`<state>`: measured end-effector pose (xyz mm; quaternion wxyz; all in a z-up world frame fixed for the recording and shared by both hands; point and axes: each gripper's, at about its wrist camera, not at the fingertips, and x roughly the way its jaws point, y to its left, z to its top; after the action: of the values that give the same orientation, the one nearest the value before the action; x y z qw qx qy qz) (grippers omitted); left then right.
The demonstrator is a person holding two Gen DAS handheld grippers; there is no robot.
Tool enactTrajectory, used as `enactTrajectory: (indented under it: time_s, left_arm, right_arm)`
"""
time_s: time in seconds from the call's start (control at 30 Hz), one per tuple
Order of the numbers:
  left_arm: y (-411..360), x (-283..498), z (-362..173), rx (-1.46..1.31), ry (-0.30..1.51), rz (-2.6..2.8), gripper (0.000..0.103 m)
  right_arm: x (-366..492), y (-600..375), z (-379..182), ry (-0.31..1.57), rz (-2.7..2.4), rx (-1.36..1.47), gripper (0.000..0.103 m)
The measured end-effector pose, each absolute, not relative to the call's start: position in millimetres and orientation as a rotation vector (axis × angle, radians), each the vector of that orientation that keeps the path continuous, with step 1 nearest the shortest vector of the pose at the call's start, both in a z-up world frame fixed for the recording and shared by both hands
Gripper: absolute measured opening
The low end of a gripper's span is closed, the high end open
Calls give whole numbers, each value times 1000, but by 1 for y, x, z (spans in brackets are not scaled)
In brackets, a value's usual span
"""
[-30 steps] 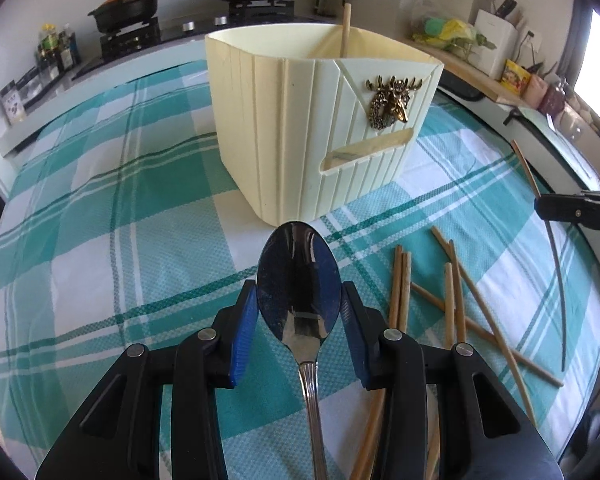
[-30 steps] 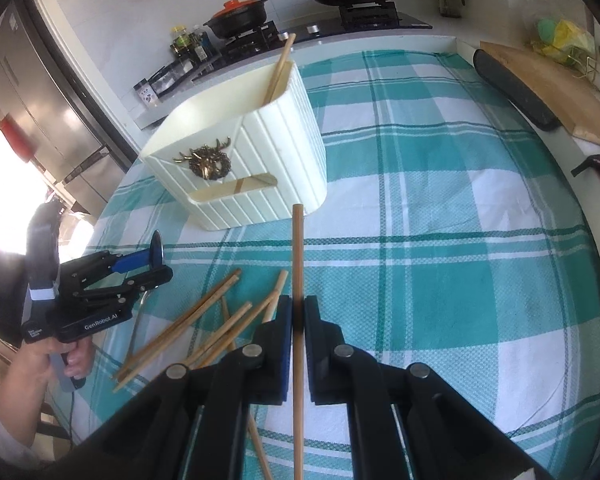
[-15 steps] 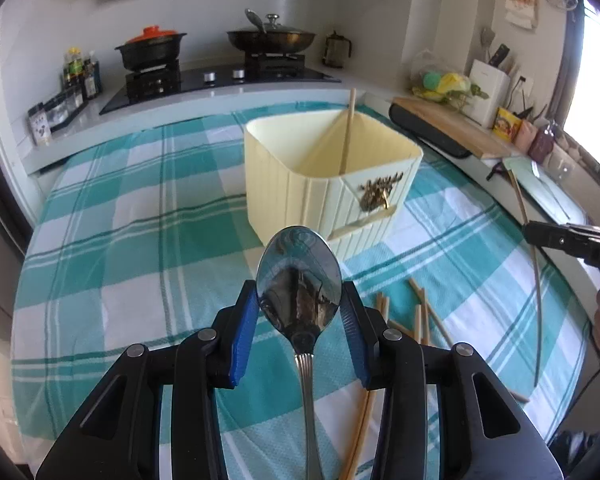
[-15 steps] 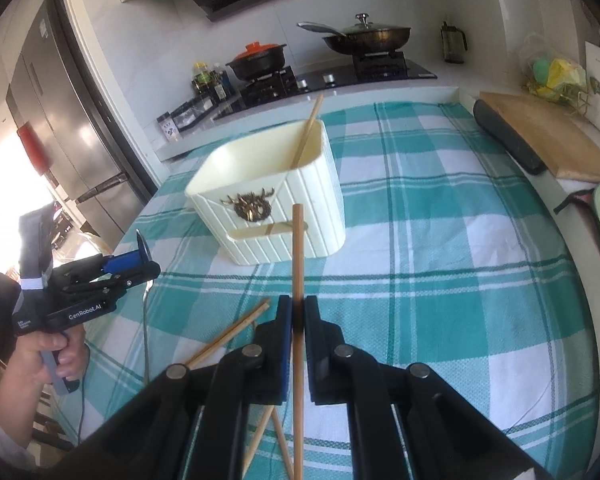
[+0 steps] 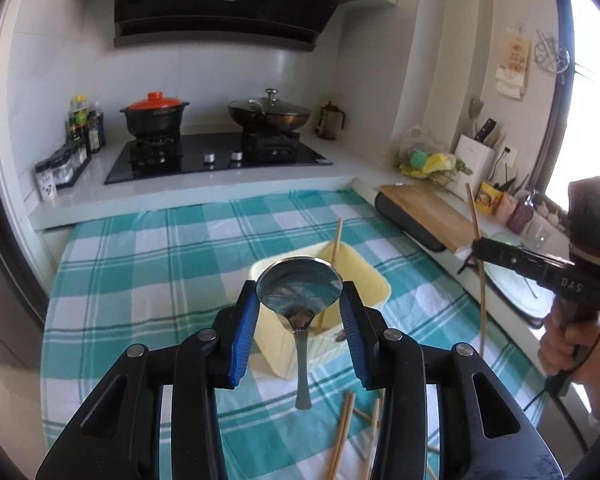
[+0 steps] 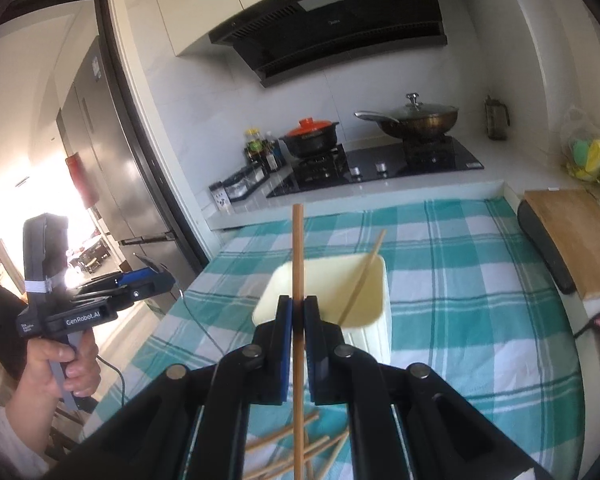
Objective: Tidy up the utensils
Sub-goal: 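Carry spoon and chopstick over the cream holder and lower them in with both grippers, then open both grippers and withdraw them from the holder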
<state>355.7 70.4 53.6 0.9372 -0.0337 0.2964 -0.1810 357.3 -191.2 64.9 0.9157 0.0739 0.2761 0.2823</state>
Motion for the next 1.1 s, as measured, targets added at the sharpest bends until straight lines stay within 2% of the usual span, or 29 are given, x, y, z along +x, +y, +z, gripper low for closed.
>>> enactTrajectory:
  time_s: [0.27,0.47,0.8,0.83,0.87,0.93,0.97,1.0,1.07,1.1]
  left_arm:
    - [61,407,105,-29,535,-358,41]
    - [47,452,89,-47,530,-307,41]
    - [31,504,0,-66,793,-286,42]
    - [30,507,-6,-67,819,-279,44]
    - [30,508,-11,-73,835,-271,50]
    - [33,504,-12,-89,838,-256,64]
    - [35,498,-9,-96,825,-255,72]
    - [38,492,-5,-98,812,-255,75]
    - [43,478,3,-78,783,-252,83]
    - [45,469,8,-64,769,-249,85]
  right_arm:
    - [431,-162,121,330,566,113,6]
    - [481,-140,104,269,542,75,6]
    - [518,-126,4,583,541,93,7]
    - [520,-127,-4,628,542,99,7]
    - [524,-127,-10,673,536,102,7]
    - [526,-131,-17,719,518,95,16]
    - [523,-135,-16,715,505,95,30]
    - [519,-139,-15,699,497,101,47]
    - [508,-148,-3,657,477,101,57]
    - [501,-152,4,646,478,89,58]
